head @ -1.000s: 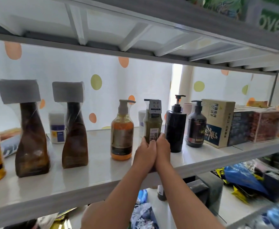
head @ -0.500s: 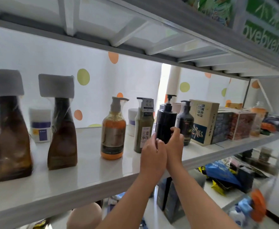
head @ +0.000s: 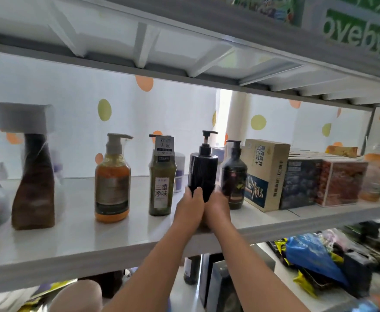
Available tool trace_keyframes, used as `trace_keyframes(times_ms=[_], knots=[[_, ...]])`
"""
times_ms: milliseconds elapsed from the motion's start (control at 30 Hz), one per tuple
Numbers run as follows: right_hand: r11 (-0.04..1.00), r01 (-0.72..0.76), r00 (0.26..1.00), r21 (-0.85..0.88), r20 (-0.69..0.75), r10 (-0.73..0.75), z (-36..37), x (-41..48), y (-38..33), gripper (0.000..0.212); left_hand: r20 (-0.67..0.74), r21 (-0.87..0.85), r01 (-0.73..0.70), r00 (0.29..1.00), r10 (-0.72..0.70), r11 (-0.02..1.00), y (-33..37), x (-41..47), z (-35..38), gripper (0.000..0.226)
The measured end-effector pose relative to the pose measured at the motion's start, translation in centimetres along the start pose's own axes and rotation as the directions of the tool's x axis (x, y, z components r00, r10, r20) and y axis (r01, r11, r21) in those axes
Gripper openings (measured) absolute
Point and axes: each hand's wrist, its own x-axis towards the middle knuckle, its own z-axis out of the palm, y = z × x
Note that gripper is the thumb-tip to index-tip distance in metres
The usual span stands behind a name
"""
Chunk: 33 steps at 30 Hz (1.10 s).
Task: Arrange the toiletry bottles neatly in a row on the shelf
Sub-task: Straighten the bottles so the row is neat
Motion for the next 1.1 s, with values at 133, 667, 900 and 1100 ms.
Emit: trace_keyframes(times_ms=[133,667,900,1100], knots=[[0.999,0.026,1.0,0.019,0.008,-0.026,-0.1,0.6,0.7,0.042,-0.012,0.008,-0.024,1.0,0.024,1.0,-0.3,0.8,0.8,0.045],[0.904,0.426,0.888,0.037,-0.209,-0.409,2.3,-2.7,-1.0,0.045,-0.518,-0.128,-0.262,0.84,0.16,0.957,-1.0,-2.8,-5.4,0.031],[0.962,0.274,0.96,-0.009,0.068,-0.272,4.9,-3.9,-3.6,0.038,-0.234,-0.205,-0.023,0.972,-0.026,0.979,-2.2,-0.6,-6.4,0.05],[0.965,0.253,0.968,-0.065,0.015,-0.252,5.3,-3.8,-3.4,0.032,-0.122,-0.234,-0.022,0.992,-0.007,0.972,-2.5,-0.5,-6.3,0.048]])
